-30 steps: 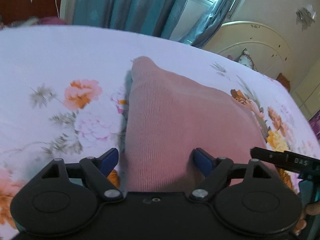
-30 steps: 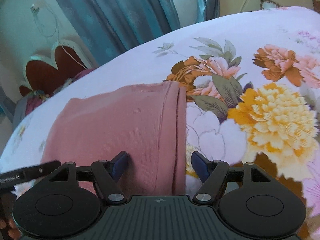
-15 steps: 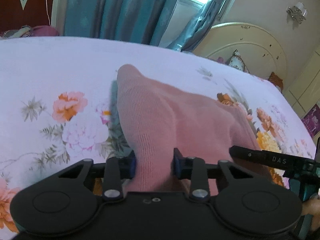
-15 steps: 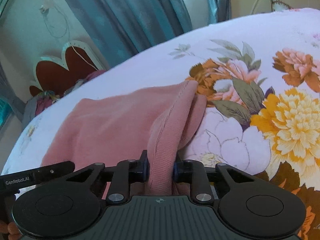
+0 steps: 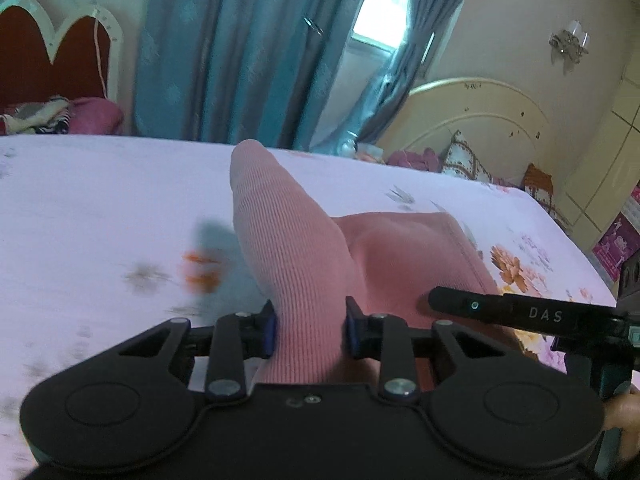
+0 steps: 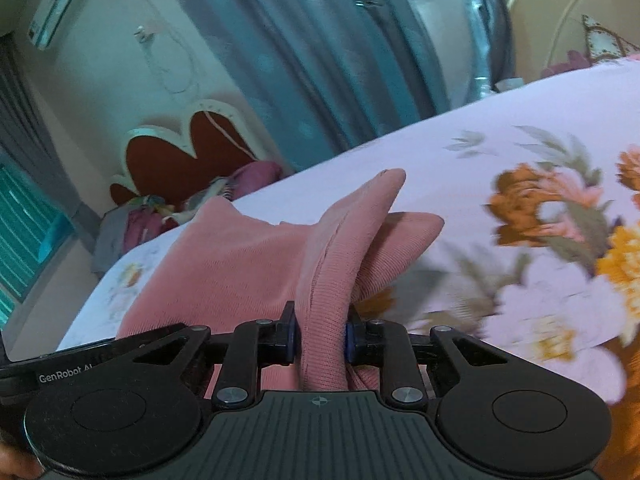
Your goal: Fold small clothes
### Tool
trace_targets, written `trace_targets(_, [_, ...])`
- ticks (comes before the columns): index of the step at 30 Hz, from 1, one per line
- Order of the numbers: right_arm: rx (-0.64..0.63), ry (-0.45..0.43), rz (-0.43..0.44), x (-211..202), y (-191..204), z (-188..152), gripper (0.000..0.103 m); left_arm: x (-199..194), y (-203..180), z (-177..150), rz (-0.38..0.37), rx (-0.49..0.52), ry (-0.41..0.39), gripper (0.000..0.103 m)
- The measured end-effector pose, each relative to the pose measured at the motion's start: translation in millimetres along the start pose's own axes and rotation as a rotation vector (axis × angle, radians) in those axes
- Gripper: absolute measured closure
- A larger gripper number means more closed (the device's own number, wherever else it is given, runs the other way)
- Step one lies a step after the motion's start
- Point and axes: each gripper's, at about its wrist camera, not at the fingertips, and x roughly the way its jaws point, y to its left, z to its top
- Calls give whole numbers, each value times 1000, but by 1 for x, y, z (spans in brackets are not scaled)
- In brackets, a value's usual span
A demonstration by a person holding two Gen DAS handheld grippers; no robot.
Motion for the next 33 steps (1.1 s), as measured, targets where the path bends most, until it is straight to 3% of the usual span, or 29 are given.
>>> trace_targets(10, [5, 8, 11, 82, 149, -41, 81, -68, 146, 2, 11, -11, -20, 73])
trace_targets(17, [-5, 47, 37, 163, 216, -56, 81, -75, 232, 10, 71, -29, -17, 73])
trace_targets(21, [-5, 79, 24, 202, 223, -61, 81, -68, 270, 3, 94, -41, -2, 73])
trace_targets(25, [-31, 100, -59, 223, 216, -69, 81, -57, 299, -15, 131, -37, 36, 67])
trace_targets(28, [-37, 137, -86, 233, 205, -70, 79, -51, 306, -30, 153, -38, 36, 51])
trace_targets(30, [-39, 123, -118, 229, 200, -73, 71, -53, 303, -30, 178, -8, 26, 41])
trace_targets(33, [12, 91, -155, 220, 189, -70, 68, -64, 301, -26, 209, -10, 12, 36])
